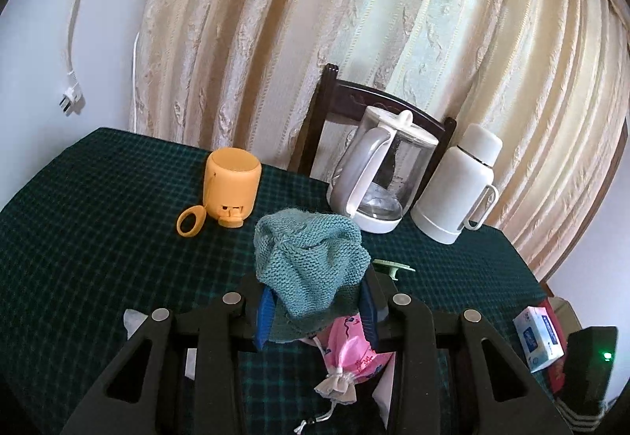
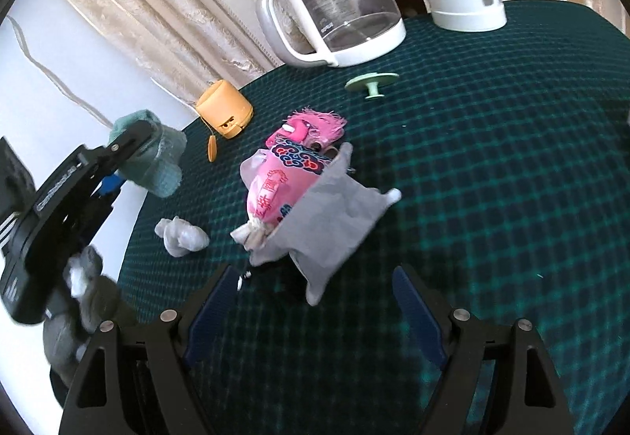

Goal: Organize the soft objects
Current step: 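Grasp the teal knit hat with the left tool while the right tool reaches the grey cloth, then grasp the grey cloth with the right tool and lift it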

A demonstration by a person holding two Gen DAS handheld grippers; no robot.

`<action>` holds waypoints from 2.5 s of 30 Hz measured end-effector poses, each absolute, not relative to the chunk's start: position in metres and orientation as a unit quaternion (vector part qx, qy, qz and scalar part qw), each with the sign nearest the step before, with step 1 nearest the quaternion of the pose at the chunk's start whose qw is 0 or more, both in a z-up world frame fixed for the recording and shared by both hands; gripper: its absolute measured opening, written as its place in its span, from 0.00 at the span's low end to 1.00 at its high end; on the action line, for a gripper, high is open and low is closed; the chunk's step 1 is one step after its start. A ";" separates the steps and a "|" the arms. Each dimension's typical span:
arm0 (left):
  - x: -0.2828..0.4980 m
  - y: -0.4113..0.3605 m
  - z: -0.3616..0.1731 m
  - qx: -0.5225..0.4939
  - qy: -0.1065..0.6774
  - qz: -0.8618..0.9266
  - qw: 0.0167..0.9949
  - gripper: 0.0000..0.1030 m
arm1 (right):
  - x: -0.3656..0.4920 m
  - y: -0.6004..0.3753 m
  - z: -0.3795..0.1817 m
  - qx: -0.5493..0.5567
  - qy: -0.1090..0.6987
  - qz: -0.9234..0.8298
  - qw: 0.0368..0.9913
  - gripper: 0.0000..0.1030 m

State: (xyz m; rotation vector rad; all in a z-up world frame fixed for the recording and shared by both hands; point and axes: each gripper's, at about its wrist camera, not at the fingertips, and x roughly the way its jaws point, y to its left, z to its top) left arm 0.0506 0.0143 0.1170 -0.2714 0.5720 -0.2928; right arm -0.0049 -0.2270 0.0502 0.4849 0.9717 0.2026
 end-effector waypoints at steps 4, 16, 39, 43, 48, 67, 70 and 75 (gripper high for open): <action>0.050 0.021 0.116 -0.146 0.285 -0.138 0.937 0.35 | 0.011 -0.222 0.041 0.239 0.470 0.097 0.844 0.82; 0.053 0.032 0.111 -0.163 0.292 -0.124 0.934 0.35 | 0.036 -0.216 0.023 0.263 0.474 0.091 0.835 0.70; 0.054 0.025 0.104 -0.156 0.302 -0.132 0.931 0.35 | -0.013 -0.277 0.044 0.255 0.425 0.009 0.868 0.43; 0.054 0.023 0.104 -0.154 0.303 -0.134 0.931 0.35 | -0.011 -0.273 0.045 0.259 0.422 0.012 0.869 0.61; 0.053 0.023 0.104 -0.155 0.303 -0.134 0.931 0.35 | 0.002 -0.245 0.042 0.219 0.427 0.019 0.877 0.68; 0.054 0.020 0.104 -0.152 0.304 -0.134 0.931 0.36 | 0.000 -0.248 0.036 0.186 0.450 -0.018 0.873 0.35; 0.053 0.018 0.102 -0.149 0.304 -0.135 0.931 0.36 | -0.009 -0.256 0.044 0.205 0.439 -0.012 0.875 0.35; 0.051 0.012 0.103 -0.140 0.304 -0.139 0.932 0.36 | -0.026 -0.277 0.055 0.246 0.423 -0.007 0.872 0.35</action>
